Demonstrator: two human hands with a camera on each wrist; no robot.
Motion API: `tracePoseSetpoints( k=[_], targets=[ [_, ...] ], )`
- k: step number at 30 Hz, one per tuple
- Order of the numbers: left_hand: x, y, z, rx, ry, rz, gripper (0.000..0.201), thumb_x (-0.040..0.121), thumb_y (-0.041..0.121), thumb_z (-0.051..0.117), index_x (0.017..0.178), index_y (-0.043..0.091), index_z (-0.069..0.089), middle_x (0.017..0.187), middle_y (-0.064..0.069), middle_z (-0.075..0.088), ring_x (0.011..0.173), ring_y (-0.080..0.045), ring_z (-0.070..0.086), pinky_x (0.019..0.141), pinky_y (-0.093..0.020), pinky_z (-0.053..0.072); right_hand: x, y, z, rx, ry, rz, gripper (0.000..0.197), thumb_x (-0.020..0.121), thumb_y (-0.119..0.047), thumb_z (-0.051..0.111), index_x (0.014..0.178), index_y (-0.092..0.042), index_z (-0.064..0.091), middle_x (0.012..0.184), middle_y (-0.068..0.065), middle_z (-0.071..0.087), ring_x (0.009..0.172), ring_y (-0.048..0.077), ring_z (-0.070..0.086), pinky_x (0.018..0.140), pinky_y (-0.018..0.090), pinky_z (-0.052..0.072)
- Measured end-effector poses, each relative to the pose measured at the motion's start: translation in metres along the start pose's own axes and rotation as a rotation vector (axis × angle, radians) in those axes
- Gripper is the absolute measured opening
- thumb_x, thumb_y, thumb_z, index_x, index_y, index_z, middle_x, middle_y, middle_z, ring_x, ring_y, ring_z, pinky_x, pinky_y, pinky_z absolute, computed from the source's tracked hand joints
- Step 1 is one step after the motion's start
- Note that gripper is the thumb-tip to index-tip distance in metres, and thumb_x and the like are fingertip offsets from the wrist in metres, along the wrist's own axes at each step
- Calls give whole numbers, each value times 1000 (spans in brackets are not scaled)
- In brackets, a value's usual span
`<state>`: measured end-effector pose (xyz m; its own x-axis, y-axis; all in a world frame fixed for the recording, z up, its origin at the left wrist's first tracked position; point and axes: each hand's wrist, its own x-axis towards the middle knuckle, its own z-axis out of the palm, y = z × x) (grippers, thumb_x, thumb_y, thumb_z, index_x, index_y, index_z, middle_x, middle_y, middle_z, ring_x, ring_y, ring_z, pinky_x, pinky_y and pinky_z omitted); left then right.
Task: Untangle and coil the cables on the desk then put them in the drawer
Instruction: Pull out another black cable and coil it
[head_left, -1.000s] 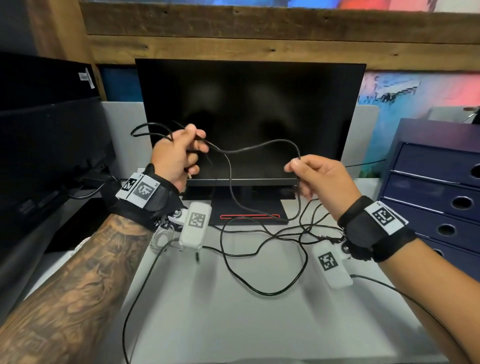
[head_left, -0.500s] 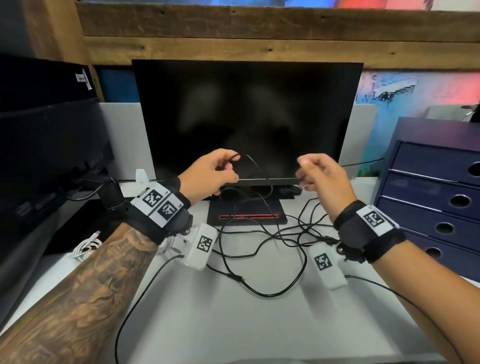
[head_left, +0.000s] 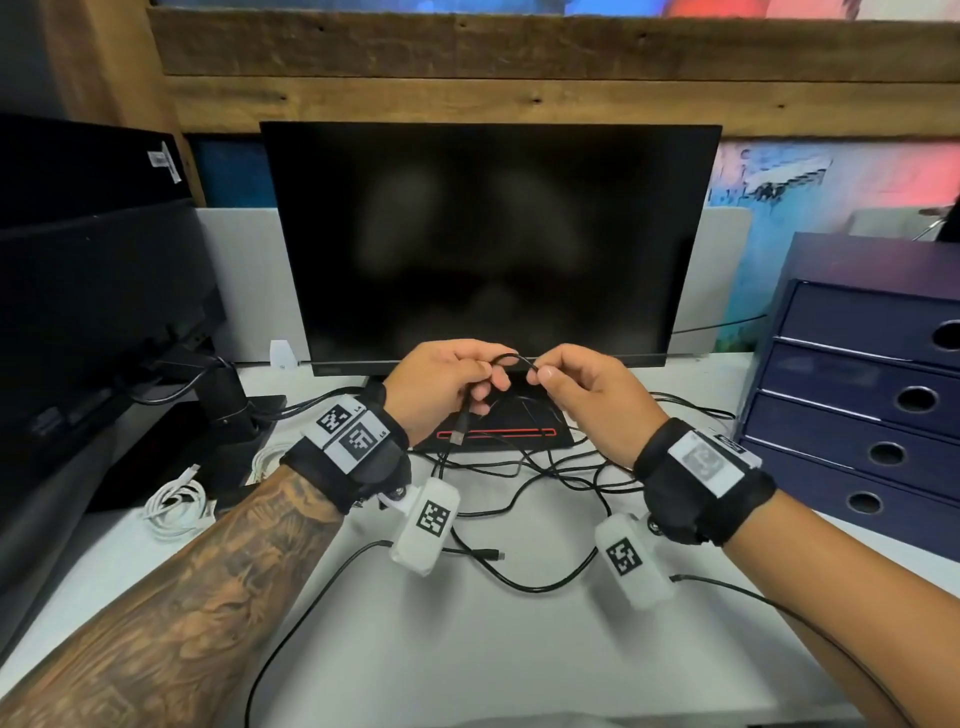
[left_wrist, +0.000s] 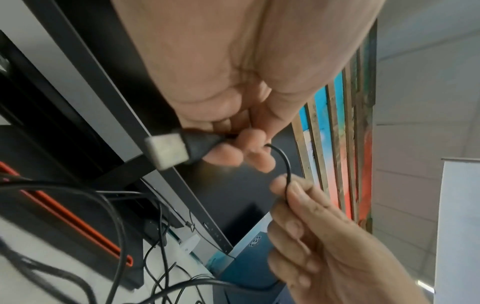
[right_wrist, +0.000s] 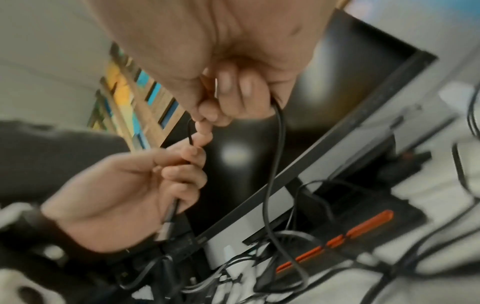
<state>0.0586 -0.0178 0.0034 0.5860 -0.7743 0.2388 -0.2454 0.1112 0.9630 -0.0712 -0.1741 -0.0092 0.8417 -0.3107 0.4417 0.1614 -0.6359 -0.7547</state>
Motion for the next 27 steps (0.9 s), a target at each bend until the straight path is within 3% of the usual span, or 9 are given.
tracePoseSetpoints(
  k=[4,9,12,16,19,21,24,27],
  targets=[
    [-1,-5,9,39,-51,-29,32,105,13,40,109,-1,69,74,-8,64,57,-12,41,52,-25,35,0,6,-2,-286,61,-126,13,101,-29,56,97,-33,68,77,-10,64,75,9,59,72,35,53],
    [-5,-4,11,-103,-175,-228,31,94,15,40,76,7,63,58,-1,42,52,-12,30,53,-27,30,2,10,-8,-317,74,-164,11,96,-36,63,91,-34,72,84,-15,70,84,6,65,79,41,57],
    [-7,3,12,-306,-290,-323,27,89,19,37,68,13,52,54,2,32,55,-13,19,53,-26,28,4,13,-5,-234,123,-172,11,96,-34,64,90,-31,72,81,-13,69,81,9,65,77,36,56],
    [-6,16,16,-669,-289,-271,29,91,19,34,65,14,46,54,2,31,60,-14,13,55,-26,28,0,20,10,25,86,-91,20,104,-21,53,98,-25,71,72,-16,63,66,3,56,67,19,46],
    [-10,25,22,-846,-252,-201,25,88,18,34,64,15,40,56,1,30,60,-13,14,56,-27,29,-9,18,26,196,-12,-43,27,107,-18,45,93,-9,66,72,4,58,61,10,50,60,20,44],
    [-12,34,24,-930,-220,-136,22,85,15,34,63,16,38,58,1,30,61,-13,14,58,-27,28,-12,16,34,316,-76,13,29,107,-19,43,95,-3,64,71,10,58,58,12,50,60,24,45],
    [-12,47,16,-984,-142,-29,29,92,15,27,66,16,40,63,3,32,63,-12,16,62,-27,30,-16,18,42,459,-168,112,31,108,-23,41,106,-4,66,63,4,55,53,12,46,65,33,50],
    [-7,47,4,-960,-67,27,24,97,16,29,78,16,44,73,3,41,63,-10,33,72,-27,37,-19,16,44,347,-189,86,30,108,-23,42,108,-10,69,59,0,48,55,9,44,56,25,44]
  ],
)
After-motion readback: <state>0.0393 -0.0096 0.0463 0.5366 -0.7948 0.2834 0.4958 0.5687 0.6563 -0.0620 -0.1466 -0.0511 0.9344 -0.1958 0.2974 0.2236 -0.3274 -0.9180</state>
